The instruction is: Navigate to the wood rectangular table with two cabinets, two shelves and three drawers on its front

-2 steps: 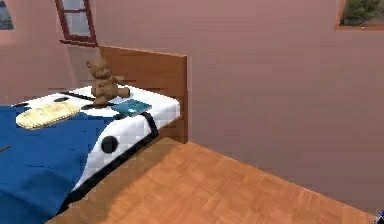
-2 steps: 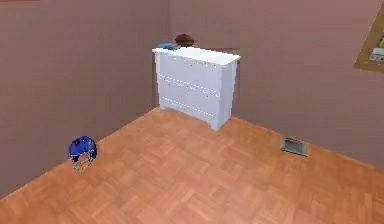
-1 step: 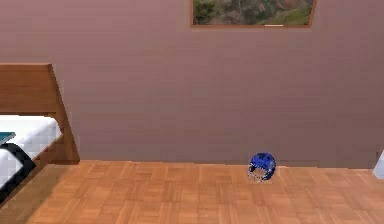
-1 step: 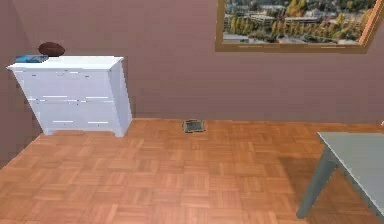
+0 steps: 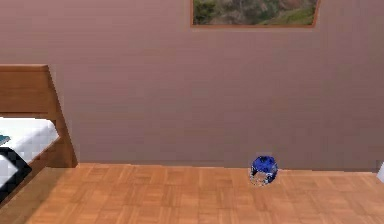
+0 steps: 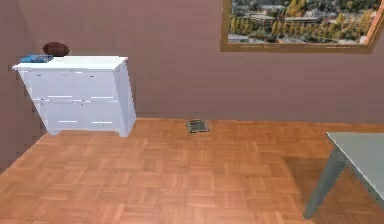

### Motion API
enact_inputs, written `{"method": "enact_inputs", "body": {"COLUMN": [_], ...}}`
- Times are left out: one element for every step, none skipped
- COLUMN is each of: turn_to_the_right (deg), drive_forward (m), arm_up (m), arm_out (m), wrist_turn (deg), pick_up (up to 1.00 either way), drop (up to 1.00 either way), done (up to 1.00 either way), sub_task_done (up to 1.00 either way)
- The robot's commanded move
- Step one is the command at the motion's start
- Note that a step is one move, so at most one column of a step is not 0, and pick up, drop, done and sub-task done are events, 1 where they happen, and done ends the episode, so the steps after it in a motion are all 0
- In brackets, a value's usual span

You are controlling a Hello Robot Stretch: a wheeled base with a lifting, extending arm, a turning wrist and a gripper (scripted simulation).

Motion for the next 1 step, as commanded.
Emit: {"method": "enact_inputs", "body": {"turn_to_the_right": [-45.0], "drive_forward": [0.00], "arm_up": [0.00], "arm_out": [0.00], "wrist_turn": [0.0], "pick_up": [0.00], "drop": [0.00], "done": [0.00], "sub_task_done": [0.00]}}
